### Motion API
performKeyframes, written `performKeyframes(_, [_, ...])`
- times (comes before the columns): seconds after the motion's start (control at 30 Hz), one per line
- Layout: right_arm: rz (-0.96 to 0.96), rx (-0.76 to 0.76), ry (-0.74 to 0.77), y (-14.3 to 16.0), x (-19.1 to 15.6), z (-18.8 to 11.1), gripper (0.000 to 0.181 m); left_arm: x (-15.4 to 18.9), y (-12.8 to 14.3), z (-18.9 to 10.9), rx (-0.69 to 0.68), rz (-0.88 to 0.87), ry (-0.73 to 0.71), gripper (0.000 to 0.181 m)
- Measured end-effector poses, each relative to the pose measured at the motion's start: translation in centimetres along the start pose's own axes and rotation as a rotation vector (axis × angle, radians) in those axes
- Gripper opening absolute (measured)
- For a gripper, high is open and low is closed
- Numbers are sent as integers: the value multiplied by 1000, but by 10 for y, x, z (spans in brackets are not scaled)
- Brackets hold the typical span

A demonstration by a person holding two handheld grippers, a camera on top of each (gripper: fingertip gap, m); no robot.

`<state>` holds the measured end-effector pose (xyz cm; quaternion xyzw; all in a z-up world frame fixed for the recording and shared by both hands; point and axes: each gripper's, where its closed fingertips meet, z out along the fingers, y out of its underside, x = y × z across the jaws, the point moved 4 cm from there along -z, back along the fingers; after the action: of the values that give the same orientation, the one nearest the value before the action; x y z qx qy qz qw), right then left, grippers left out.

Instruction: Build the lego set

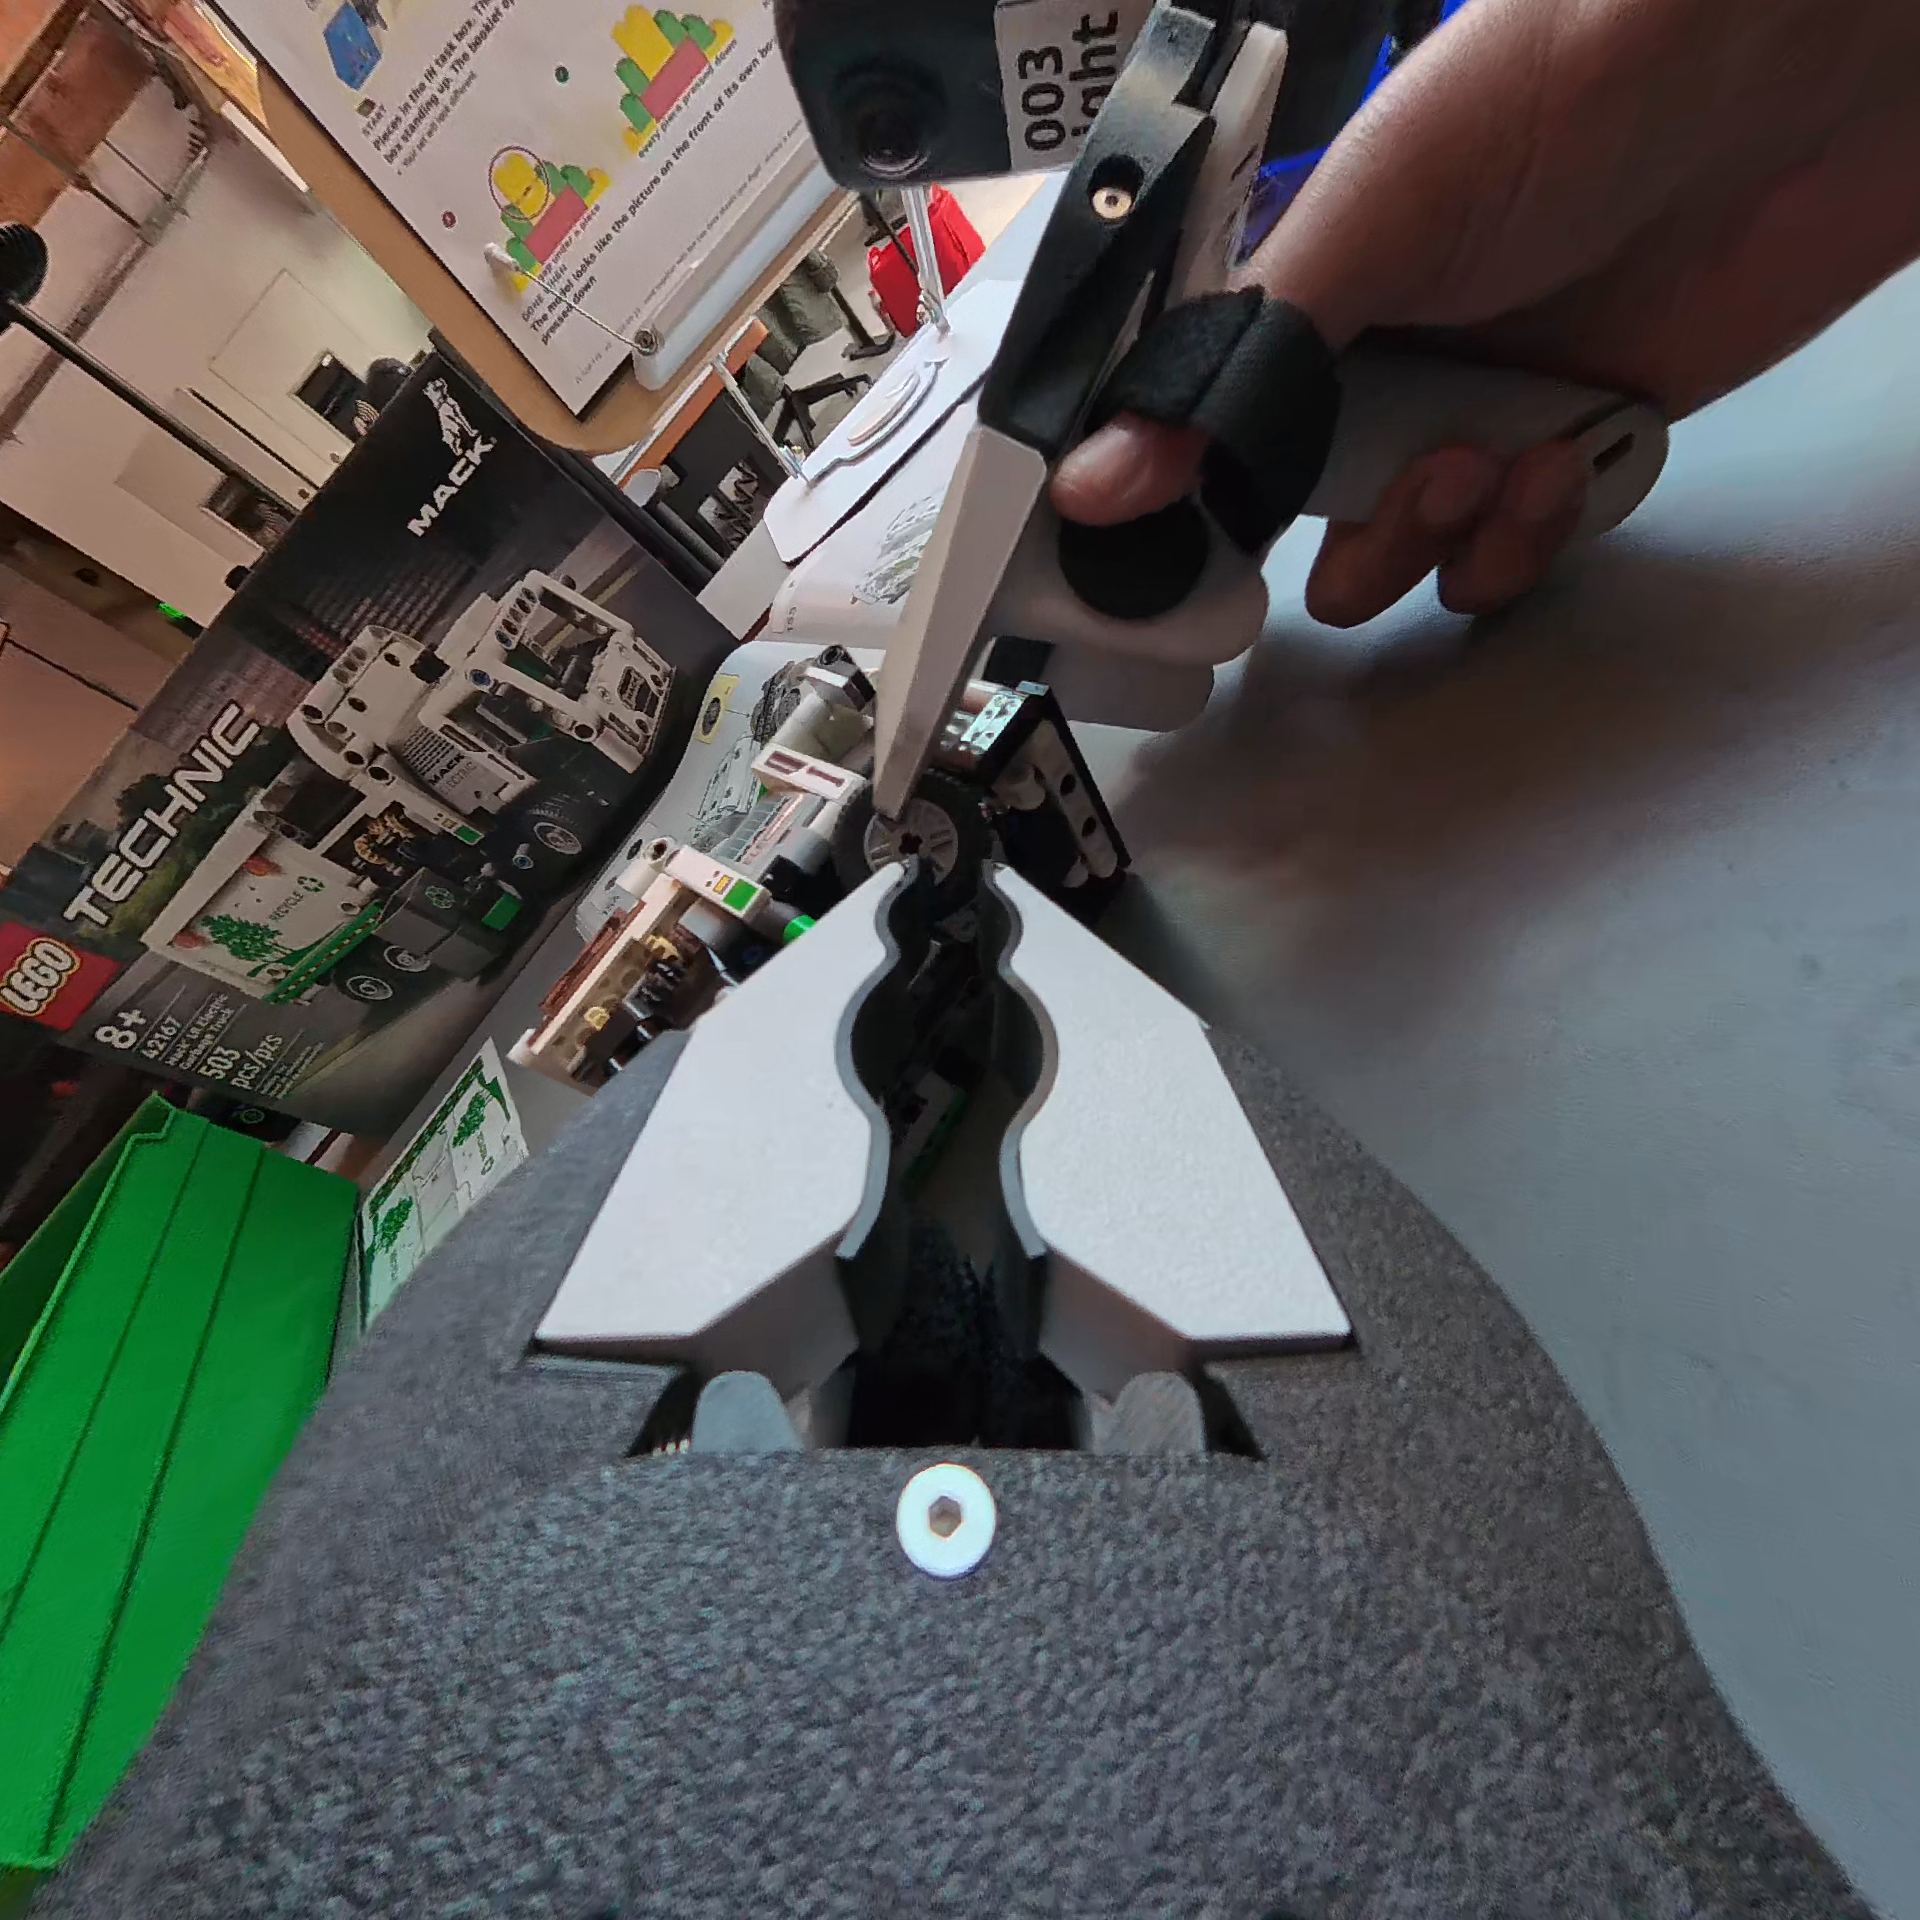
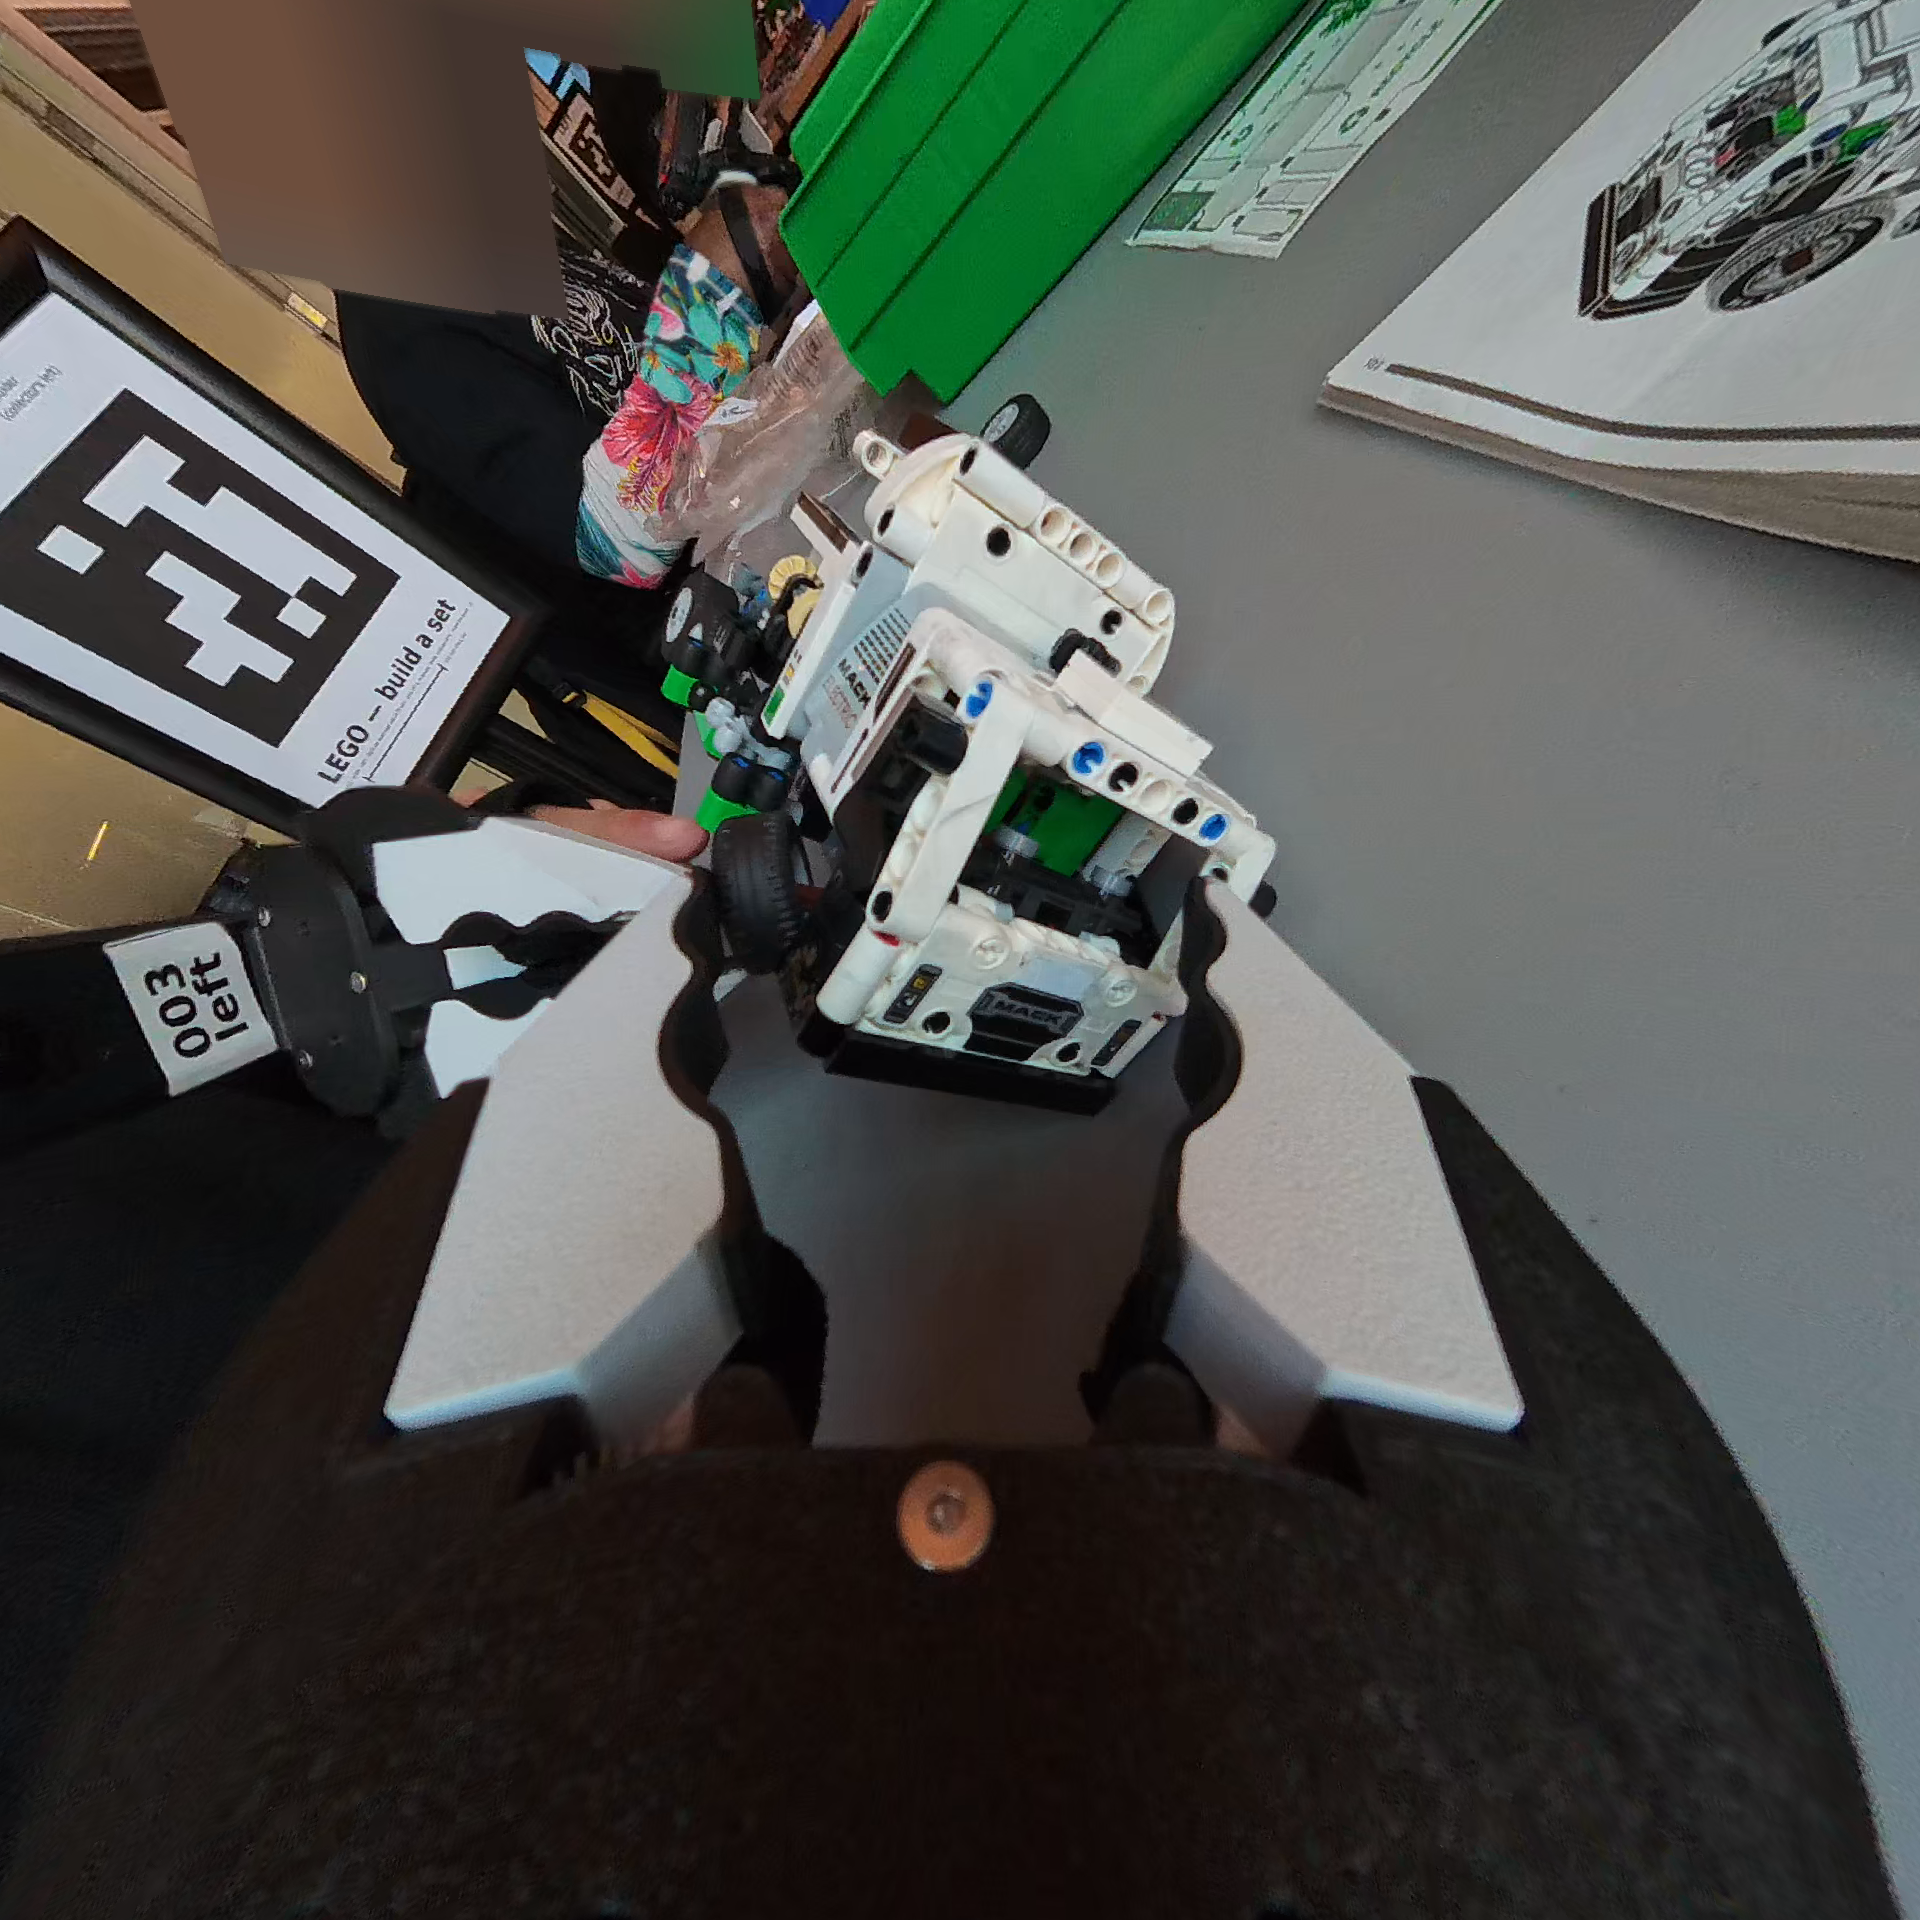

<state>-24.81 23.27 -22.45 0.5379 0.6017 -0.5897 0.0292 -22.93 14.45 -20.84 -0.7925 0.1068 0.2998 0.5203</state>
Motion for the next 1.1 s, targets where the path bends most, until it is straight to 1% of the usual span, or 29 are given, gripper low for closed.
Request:
performKeyframes(0.13, [-32, -30, 29, 1, -1, 1, 87, 0, -2, 1, 1, 0, 6, 7])
performKeyframes(0.17, [-35, -39, 23, 1, -1, 1, 84, 0, -2, 1, 2, 2, 3, 7])
performKeyframes(0.2, [-21, -47, -4, 2, -3, 2, 77, -1, -2, 1, 1, 5, -5, 8])
performKeyframes(0.27, [20, -32, -16, 1, -2, 1, 76, -3, -2, -1, 6, 13, -26, 9])
performKeyframes(0.43, [109, 0, -35, -1, 0, 0, 73, -6, -2, -2, 20, -8, -44, 28])
performKeyframes(0.5, [103, -6, -33, -1, 1, 1, 73, -8, -6, 0, 21, -11, -55, 35])
performKeyframes(0.53, [102, -6, -32, -1, 1, 1, 73, -9, -8, 1, 26, -14, -57, 35])
performKeyframes(0.63, [98, -5, -28, 0, 0, 2, 75, -10, -10, 6, 10, -42, -42, 35])
performKeyframes(0.73, [80, -23, -29, 2, 0, 2, 80, -7, -6, 11, -17, -77, -24, 30])
performKeyframes(0.8, [81, -18, -32, 3, -1, 3, 80, -6, -5, 11, -8, -51, -46, 29])
performKeyframes(0.9, [111, -5, -55, 3, 1, 2, 77, -3, -3, 13, -12, 1, -82, 28])
performKeyframes(0.97, [136, 3, -68, 2, 3, 1, 68, -4, -1, 13, -14, -1, -93, 24])
performKeyframes(1.1, [131, 3, -85, 2, 5, 1, 67, -4, -2, 7, 21, -20, -103, 24])
